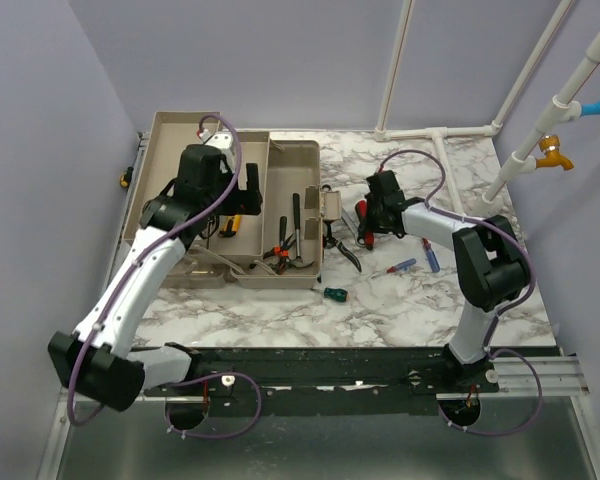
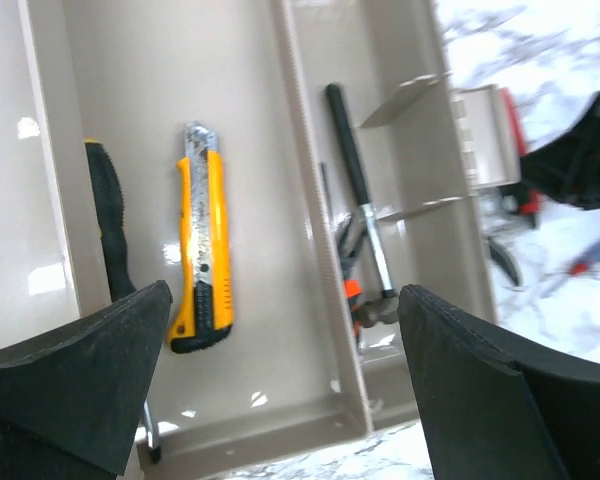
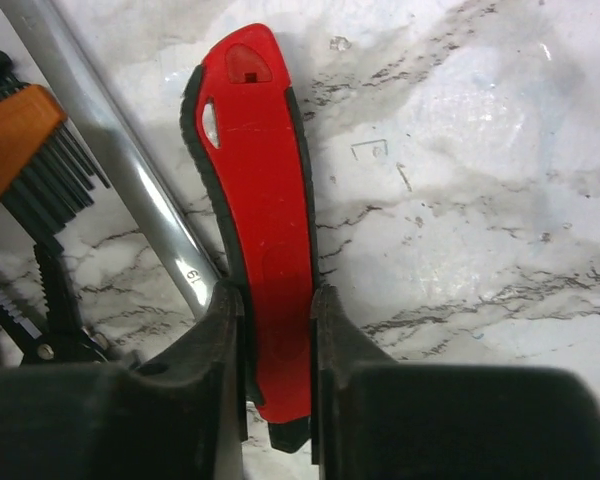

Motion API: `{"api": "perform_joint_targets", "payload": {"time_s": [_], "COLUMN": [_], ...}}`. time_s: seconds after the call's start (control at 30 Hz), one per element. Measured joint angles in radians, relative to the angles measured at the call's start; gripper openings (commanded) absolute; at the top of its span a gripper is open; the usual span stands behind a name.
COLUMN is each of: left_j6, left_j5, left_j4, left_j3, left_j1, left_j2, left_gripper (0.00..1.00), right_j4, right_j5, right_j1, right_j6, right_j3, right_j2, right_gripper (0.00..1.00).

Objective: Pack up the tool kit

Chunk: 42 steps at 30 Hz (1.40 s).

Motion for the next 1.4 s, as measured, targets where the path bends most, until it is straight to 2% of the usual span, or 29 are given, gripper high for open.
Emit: {"api": "perform_joint_targets", "payload": {"time_s": [0.1, 0.17, 0.4, 0.5, 0.6, 0.77, 0.87, 1.0, 1.13, 1.33, 1.4], "left_j6": [-0.021, -0.037, -0.169, -0.251, -0.343, -0.453, -0.493, -0.527, -0.563, -0.608, -0.623], "left_j5": [0.064, 0.098, 0.240, 0.298, 0.346, 0.358, 0.350, 0.343, 0.339, 0.341, 0.349], "left_j4": [0.058, 0.090, 0.231, 0.333, 0.450, 0.603, 0.682, 0.754, 0.827, 0.910, 0.935], "left_j3": [-0.068, -0.108, -0.326, -0.445, -0.534, -0.558, -0.535, -0.471, -0.406, -0.338, -0.327], "left_j1": [0.000, 0.000, -0.002, -0.007, -0.024, -0.086, -0.149, -0.230, -0.280, -0.315, -0.322], "left_j2": [-0.127, -0.186, -0.359, -0.417, -0.443, -0.414, -0.349, -0.233, -0.123, -0.003, 0.026], "left_gripper": [0.99, 0.99, 0.99, 0.99, 0.99, 0.99, 0.99, 0.99, 0.97, 0.84, 0.83], "right_j4": [0.001, -0.006, -0.023, -0.018, 0.029, 0.162, 0.250, 0.343, 0.367, 0.386, 0.393], "right_j5": [0.000, 0.000, -0.019, -0.074, -0.191, -0.419, -0.552, -0.703, -0.800, -0.867, -0.880], "right_j1": [-0.004, -0.005, -0.005, -0.005, -0.007, -0.007, -0.007, -0.006, -0.004, -0.002, -0.002], "right_j6": [0.007, 0.008, 0.008, 0.002, -0.010, -0.010, 0.002, 0.013, 0.020, 0.027, 0.027], "right_j3": [-0.025, -0.052, -0.113, -0.165, -0.246, -0.391, -0.435, -0.431, -0.418, -0.405, -0.402], "right_j2": [-0.025, -0.060, -0.243, -0.359, -0.497, -0.724, -0.806, -0.814, -0.788, -0.782, -0.782], "right_gripper": [0.10, 0.02, 0.01, 0.01, 0.01, 0.01, 0.01, 0.01, 0.01, 0.01, 0.01]}}
